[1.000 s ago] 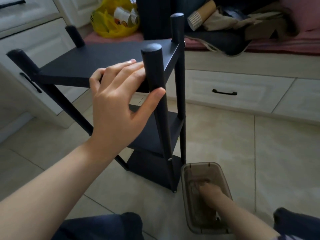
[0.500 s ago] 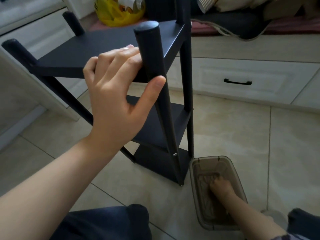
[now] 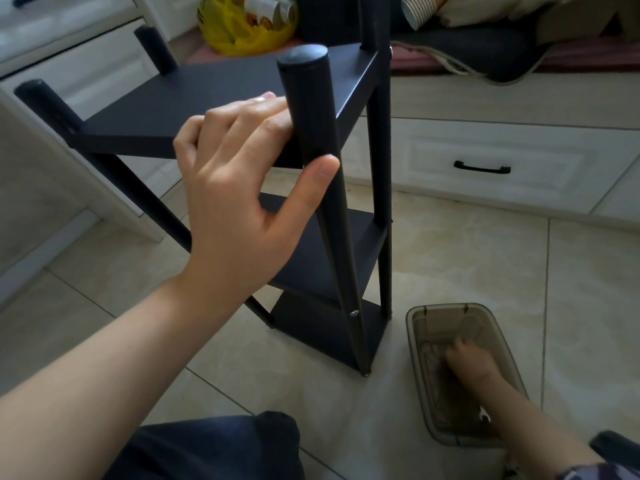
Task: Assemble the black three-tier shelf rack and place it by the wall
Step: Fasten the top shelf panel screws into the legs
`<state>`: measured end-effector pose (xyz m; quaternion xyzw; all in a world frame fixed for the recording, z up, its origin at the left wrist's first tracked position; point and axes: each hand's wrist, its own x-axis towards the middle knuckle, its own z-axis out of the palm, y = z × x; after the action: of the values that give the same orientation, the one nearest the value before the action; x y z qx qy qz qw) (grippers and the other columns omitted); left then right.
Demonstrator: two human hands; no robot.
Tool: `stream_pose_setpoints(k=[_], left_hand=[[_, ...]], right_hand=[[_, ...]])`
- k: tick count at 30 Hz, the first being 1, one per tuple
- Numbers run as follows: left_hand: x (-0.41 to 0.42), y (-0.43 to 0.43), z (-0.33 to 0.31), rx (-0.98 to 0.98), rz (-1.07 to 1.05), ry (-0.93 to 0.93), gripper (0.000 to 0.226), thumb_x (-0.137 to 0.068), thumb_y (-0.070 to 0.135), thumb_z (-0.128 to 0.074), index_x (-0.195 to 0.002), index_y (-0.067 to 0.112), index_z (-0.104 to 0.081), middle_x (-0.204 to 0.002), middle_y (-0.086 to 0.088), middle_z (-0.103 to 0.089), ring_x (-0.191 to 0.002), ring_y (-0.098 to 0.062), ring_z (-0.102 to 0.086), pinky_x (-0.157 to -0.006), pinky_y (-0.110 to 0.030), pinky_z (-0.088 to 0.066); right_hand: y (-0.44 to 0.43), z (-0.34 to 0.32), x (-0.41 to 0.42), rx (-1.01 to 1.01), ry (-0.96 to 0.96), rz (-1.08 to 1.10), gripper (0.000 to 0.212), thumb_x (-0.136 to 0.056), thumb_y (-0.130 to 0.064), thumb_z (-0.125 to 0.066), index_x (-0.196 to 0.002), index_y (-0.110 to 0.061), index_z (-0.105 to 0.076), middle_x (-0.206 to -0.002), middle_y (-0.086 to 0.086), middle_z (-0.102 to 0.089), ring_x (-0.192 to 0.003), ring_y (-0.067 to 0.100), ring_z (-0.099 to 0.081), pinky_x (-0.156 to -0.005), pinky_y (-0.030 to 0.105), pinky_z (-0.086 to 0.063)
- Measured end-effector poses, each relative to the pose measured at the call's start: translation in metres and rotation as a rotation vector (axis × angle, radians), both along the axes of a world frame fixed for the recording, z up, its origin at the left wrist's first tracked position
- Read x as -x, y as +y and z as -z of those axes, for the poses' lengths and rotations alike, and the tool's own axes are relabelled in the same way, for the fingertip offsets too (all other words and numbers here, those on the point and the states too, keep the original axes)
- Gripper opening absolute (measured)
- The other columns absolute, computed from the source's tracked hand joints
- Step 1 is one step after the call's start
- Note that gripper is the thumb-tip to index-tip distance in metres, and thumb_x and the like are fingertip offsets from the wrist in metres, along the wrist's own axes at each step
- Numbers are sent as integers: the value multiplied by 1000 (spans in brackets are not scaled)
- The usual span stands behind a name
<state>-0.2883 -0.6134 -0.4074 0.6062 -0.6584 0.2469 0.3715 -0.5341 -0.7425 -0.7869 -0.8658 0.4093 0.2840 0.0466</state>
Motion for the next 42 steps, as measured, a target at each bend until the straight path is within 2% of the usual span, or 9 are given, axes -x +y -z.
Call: stream_pose_setpoints(k=[12, 15, 19, 23, 28, 31, 33, 36, 42], left_hand=[[0, 1, -2, -1, 0, 5, 51, -103, 53, -42, -123, 14, -68, -121, 10, -60, -122, -23, -57, -103, -45, -30], [-3, 3, -8, -7, -7, -14, 52, -101, 55, -45, -122, 15, -70, -122, 6, -66, -121, -21, -58, -101, -42, -31], [-6, 3, -13, -25, -6, -24, 47, -96, 53, -54, -121, 17, -72, -124, 4, -69, -120, -19, -59, -99, -39, -30], [-7, 4, -15, -68, -6, -46, 46, -97, 52, -54, -122, 18, -70, -128, 3, -68, -123, -18, -57, -103, -33, -28], [-6, 7, -19, -127, -23, -64, 52, -98, 54, -48, -126, 17, -69, -129, 2, -69, -127, -21, -56, -108, -39, -30], [-4, 10, -22, -143, -35, -78, 55, -98, 56, -45, -129, 17, -67, -132, 2, -67, -128, -22, -56, -107, -42, -35], [-4, 12, -24, -143, -50, -94, 55, -97, 56, -45, -130, 18, -67, -134, 4, -66, -128, -21, -57, -107, -43, -37], [-4, 12, -27, -170, -66, -85, 56, -97, 58, -43, -133, 22, -66, -137, 7, -64, -129, -18, -56, -107, -40, -37], [-25, 7, -35, -190, -102, -26, 61, -97, 60, -36, -136, 23, -63, -138, 6, -63, -132, -19, -53, -108, -39, -36]], right_hand=[[-25, -77, -8, 49, -215, 265, 26, -98, -8, -43, -114, -14, -62, -121, 9, -66, -109, 25, -64, -82, 31, -48], [-18, -106, -24, 121, -487, 354, 13, -102, -22, -44, -104, -14, -55, -105, 10, -67, -94, 31, -65, -68, 34, -44], [0, -157, -56, 159, -872, 447, 22, -105, -34, -41, -98, -16, -53, -84, 3, -68, -74, 24, -64, -58, 34, -45], [27, -209, -92, -100, -1387, 587, 22, -106, -28, -41, -90, -17, -52, -79, 4, -67, -69, 19, -63, -63, 41, -53], [57, -257, -119, -248, -1821, 654, 22, -107, -24, -37, -94, -15, -53, -77, 6, -70, -73, 11, -67, -66, 21, -50], [70, -272, -126, -553, -1867, 585, 26, -109, -23, -32, -101, -5, -49, -78, 16, -74, -76, 24, -73, -65, 25, -54], [75, -277, -129, -697, -1840, 546, 28, -109, -24, -31, -101, -2, -47, -71, 21, -71, -66, 32, -70, -58, 29, -53], [73, -281, -135, -705, -1837, 579, 25, -109, -22, -33, -96, -5, -47, -55, 18, -57, -46, 28, -52, -47, 32, -43], [63, -297, -160, -694, -1817, 597, 23, -106, -16, -31, -87, -9, -41, -50, 16, -45, -41, 22, -40, -42, 32, -34]])
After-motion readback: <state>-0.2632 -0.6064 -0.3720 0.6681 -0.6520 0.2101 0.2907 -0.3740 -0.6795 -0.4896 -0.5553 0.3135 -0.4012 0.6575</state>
